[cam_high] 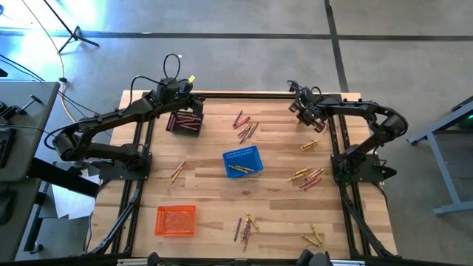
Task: Sort crayons
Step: Put the yellow crayon into the blue basket
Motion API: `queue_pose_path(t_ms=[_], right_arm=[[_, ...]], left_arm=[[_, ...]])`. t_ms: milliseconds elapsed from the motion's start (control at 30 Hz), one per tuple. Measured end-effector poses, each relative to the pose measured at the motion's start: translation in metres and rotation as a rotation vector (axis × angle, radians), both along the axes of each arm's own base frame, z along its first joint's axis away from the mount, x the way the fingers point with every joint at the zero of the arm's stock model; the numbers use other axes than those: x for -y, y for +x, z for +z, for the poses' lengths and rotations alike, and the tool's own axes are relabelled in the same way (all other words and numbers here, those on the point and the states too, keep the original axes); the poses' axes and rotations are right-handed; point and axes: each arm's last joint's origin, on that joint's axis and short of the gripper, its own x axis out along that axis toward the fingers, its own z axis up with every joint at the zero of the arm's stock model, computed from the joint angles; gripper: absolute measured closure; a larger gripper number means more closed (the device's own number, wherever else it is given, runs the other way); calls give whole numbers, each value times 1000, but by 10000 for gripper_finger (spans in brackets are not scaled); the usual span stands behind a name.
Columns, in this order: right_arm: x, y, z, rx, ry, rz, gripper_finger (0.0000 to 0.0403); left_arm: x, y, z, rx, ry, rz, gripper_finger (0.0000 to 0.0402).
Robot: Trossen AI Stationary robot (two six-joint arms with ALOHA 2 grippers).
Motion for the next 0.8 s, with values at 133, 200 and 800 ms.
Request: queue_pose_path(t_ms=[133, 200, 800], right_arm=[[6, 15, 29, 92, -115, 181, 394], [5, 22, 41, 119, -160, 335, 390], [-151, 137, 122, 343, -703, 1759, 393]], left_arm=[[0, 0, 0, -7, 8, -6, 307], [0, 0, 0, -16, 20, -14, 307], [3, 2, 0, 13, -16, -105, 307]])
